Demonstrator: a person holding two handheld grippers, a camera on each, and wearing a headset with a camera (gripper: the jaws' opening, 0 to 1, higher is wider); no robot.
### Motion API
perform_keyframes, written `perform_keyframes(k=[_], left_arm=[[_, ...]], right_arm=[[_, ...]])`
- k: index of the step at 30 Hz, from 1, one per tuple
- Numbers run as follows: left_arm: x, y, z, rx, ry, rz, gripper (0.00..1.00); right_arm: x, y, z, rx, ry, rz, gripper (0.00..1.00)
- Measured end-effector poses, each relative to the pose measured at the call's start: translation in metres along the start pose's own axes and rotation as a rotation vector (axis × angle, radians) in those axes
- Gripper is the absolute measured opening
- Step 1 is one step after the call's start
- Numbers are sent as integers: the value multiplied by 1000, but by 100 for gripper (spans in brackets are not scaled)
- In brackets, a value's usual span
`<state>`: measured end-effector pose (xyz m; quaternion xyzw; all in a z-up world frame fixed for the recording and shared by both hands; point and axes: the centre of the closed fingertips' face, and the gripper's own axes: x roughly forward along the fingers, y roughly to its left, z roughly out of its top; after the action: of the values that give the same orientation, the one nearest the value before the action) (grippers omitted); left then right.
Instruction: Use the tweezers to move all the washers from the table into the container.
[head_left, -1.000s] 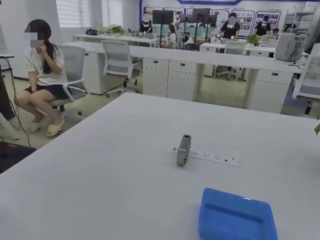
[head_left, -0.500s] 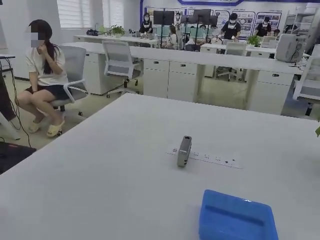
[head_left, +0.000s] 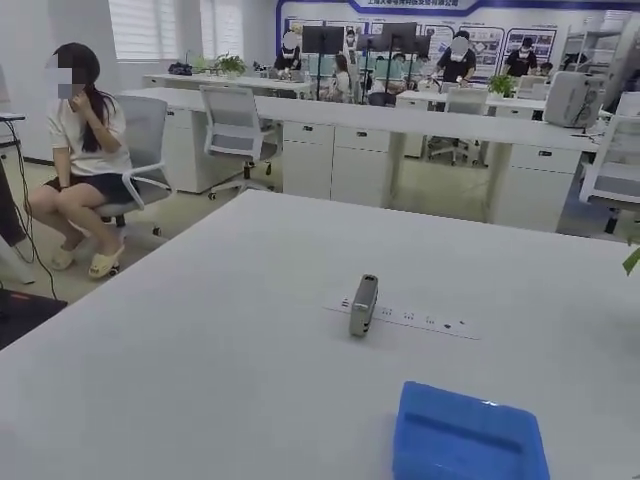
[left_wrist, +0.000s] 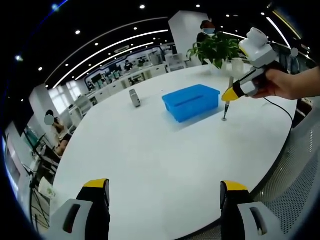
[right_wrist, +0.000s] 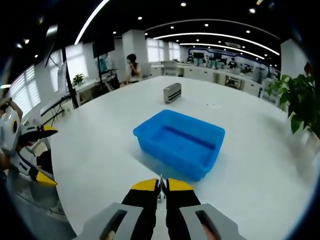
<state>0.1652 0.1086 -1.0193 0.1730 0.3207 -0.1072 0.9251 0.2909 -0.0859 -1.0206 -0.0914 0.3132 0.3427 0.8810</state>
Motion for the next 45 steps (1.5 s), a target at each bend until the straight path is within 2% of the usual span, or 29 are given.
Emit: perform_keyframes(k=[4, 20, 26, 36, 45], left_arm=[[0, 0, 1, 0, -6, -2, 94], [-2, 1, 7, -13, -44, 5, 95], [-6, 6, 14, -19, -81, 28, 97], [-8, 6, 19, -32, -114, 21, 98], [-8, 5, 20, -33, -120, 18, 98]], right_arm=[[-1, -1, 1, -10, 5, 0, 1], [-14, 2, 24, -16, -29, 10, 1], [-21, 2, 33, -10, -49, 12, 1], [-31, -2, 44, -32, -56, 1, 1], [-40, -6, 51, -51, -63, -10, 1]])
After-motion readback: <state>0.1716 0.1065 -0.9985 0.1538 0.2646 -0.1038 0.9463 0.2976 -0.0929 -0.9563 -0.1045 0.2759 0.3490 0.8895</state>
